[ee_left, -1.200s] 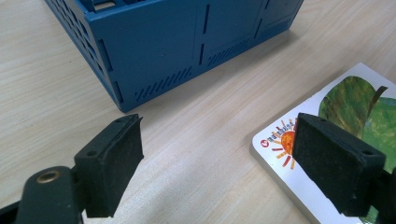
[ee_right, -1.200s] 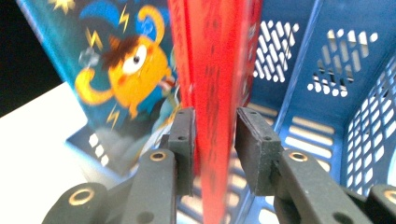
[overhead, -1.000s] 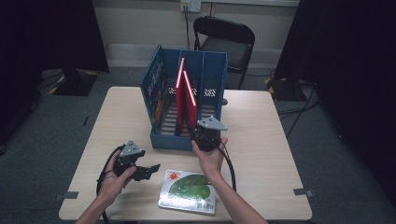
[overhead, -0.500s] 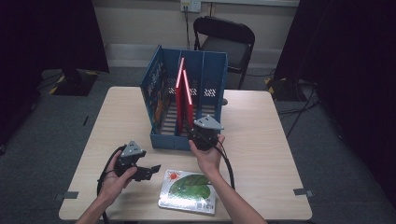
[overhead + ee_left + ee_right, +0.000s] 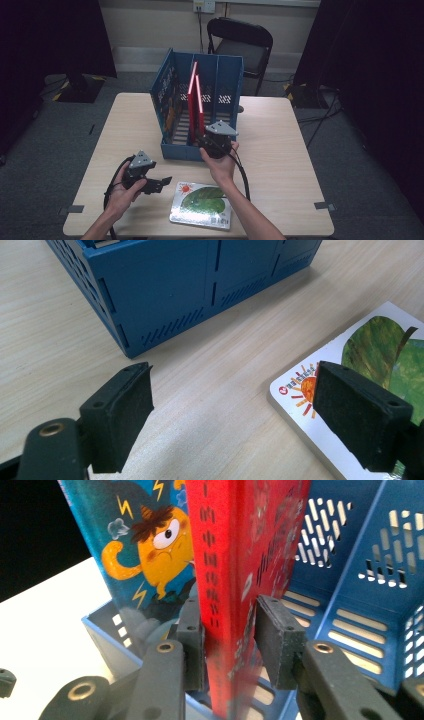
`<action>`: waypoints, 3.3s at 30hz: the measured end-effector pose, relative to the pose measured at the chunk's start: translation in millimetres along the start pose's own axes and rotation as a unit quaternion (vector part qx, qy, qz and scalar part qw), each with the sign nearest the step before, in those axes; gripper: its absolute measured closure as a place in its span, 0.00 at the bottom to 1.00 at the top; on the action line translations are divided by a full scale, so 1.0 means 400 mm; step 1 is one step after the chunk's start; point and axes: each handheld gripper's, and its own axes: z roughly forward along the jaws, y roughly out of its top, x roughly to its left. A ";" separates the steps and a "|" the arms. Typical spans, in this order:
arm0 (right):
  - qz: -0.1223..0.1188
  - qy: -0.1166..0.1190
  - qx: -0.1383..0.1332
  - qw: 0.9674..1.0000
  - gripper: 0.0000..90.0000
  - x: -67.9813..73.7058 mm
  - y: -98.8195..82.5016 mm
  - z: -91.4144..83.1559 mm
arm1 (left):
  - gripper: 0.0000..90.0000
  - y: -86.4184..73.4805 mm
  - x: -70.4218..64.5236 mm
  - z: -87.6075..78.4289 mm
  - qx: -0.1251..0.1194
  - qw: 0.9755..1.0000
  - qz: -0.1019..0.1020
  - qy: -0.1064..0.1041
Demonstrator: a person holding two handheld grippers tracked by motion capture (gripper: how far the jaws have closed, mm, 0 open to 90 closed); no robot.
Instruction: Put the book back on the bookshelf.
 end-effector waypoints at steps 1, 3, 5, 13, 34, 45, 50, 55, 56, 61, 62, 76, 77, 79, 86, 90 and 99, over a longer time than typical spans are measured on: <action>0.000 0.002 0.002 1.000 0.74 0.000 -0.003 0.001 | 0.18 0.000 0.000 0.000 0.001 1.000 0.000 0.000; 0.005 0.008 0.003 1.000 0.73 -0.001 -0.004 0.002 | 0.18 0.000 -0.001 0.002 -0.001 1.000 -0.001 0.000; 0.015 0.019 0.003 1.000 0.72 -0.004 -0.002 0.004 | 0.18 0.001 -0.001 0.002 0.001 1.000 0.000 0.000; 0.019 0.010 -0.001 1.000 0.70 0.024 0.015 0.026 | 0.18 0.000 0.001 0.002 0.000 1.000 -0.002 0.001; -0.003 0.009 0.008 1.000 0.68 0.060 0.023 0.042 | 0.18 0.001 0.000 0.003 0.002 1.000 0.003 0.003; -0.003 0.008 -0.009 1.000 0.53 0.061 0.046 0.039 | 0.18 -0.002 -0.001 0.002 -0.001 1.000 -0.001 0.003; -0.006 -0.003 0.002 1.000 0.44 0.060 0.079 0.062 | 0.18 -0.002 -0.002 0.003 0.000 1.000 0.000 0.003; -0.001 -0.016 0.011 1.000 0.51 0.057 0.074 0.087 | 0.18 -0.003 -0.003 -0.001 0.000 1.000 0.000 0.002; 0.001 -0.017 0.009 1.000 0.53 0.056 0.073 0.085 | 0.18 -0.004 -0.002 -0.002 0.000 1.000 0.000 0.002; -0.006 -0.032 0.000 0.999 0.59 0.043 0.066 0.060 | 0.18 -0.005 0.002 -0.004 -0.002 1.000 -0.001 0.005; -0.005 -0.036 0.000 0.999 0.59 0.035 0.064 0.054 | 0.18 -0.005 0.002 -0.003 -0.003 1.000 -0.001 0.005; 0.002 -0.074 0.000 0.997 0.82 -0.018 0.065 0.021 | 0.18 -0.003 -0.003 0.003 0.001 1.000 -0.001 0.003; 0.003 -0.074 -0.003 0.997 0.83 -0.017 0.064 0.021 | 0.18 -0.003 -0.003 0.002 0.001 1.000 -0.001 0.003; 0.001 -0.087 -0.011 0.996 0.85 -0.011 0.060 0.021 | 0.18 -0.003 -0.003 0.001 0.002 1.000 0.000 0.004; 0.010 -0.117 -0.040 0.992 0.89 -0.008 0.055 0.022 | 0.18 -0.004 0.000 0.000 0.001 1.000 -0.002 0.005; 0.010 -0.117 -0.055 0.992 0.89 -0.007 0.063 0.018 | 0.18 -0.004 0.000 0.000 0.001 1.000 -0.004 0.006; 0.012 -0.123 -0.062 0.990 0.89 -0.019 0.073 0.045 | 0.18 -0.004 -0.001 0.002 -0.001 1.000 -0.002 0.004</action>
